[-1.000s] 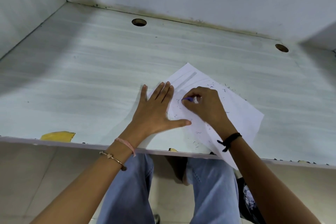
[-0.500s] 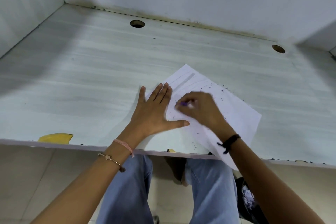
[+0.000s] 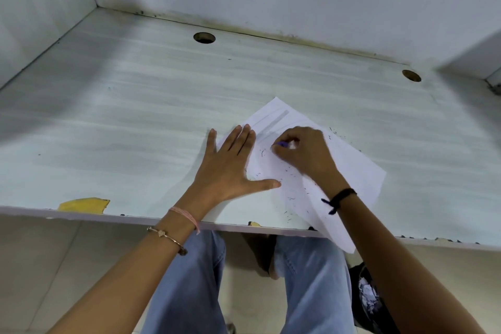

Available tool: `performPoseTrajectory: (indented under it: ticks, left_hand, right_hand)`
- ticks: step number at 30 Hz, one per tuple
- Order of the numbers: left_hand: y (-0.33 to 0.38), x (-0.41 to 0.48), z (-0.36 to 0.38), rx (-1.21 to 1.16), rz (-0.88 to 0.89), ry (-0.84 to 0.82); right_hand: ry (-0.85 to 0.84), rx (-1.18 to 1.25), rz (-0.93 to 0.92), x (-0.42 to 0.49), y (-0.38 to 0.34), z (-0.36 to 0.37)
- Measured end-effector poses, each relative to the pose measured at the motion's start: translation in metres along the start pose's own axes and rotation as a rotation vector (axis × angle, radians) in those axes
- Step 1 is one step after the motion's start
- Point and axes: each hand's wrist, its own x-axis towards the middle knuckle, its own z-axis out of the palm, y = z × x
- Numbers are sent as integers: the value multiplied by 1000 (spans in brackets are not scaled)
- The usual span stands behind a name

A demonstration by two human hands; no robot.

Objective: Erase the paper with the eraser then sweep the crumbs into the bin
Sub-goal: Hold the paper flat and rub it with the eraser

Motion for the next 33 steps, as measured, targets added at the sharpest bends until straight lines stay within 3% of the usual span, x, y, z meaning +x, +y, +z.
performPoseTrajectory:
  ticks: [4,10,16,22,27,33]
  left_hand:
    - [-2,2,1,61,26,11]
    - [1,-1,-1,4,5,-8]
    - [-3,3,3,77,27,13]
    - [0,0,2,-6,6,13]
    - [-3,3,3,66,25,14]
    - [0,0,2,3,3,5]
  right_hand:
    - [-220,2,-141,-25,-19,16]
    - [45,-15,26,6,7,-6]
    - [-244,-17,-199,-29,-24,18]
    - [10,4,23,4,4,-7]
    - [-278,32,-127,-26,-25,19]
    - [12,13,58,7,11,-9]
